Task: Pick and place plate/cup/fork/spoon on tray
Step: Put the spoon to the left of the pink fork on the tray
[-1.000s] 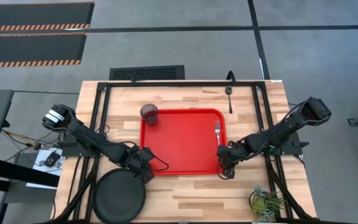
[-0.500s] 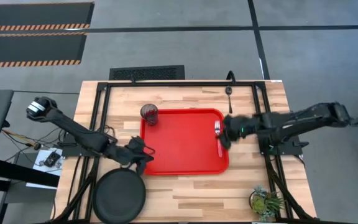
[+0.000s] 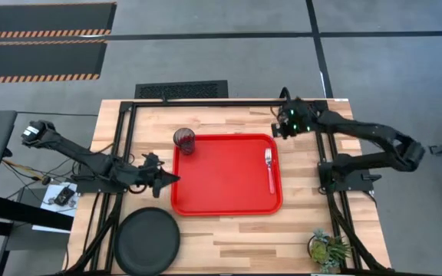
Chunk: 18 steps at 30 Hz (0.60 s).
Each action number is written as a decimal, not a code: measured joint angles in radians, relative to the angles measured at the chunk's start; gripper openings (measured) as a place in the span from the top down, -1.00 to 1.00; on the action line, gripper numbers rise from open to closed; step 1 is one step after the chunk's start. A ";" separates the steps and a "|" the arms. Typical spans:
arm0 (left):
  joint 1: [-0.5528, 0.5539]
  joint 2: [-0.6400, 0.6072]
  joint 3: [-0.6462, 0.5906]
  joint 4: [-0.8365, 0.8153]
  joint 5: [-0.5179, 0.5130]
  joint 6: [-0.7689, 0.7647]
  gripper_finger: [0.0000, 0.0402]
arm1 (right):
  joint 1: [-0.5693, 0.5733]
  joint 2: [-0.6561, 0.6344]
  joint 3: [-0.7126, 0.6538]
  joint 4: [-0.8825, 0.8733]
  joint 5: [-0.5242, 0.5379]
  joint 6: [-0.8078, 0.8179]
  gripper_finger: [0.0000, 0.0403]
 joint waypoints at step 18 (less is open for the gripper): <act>0.146 -0.173 -0.018 -0.192 -0.068 -0.001 1.00 | -0.278 0.448 0.213 -0.059 0.073 -0.125 0.35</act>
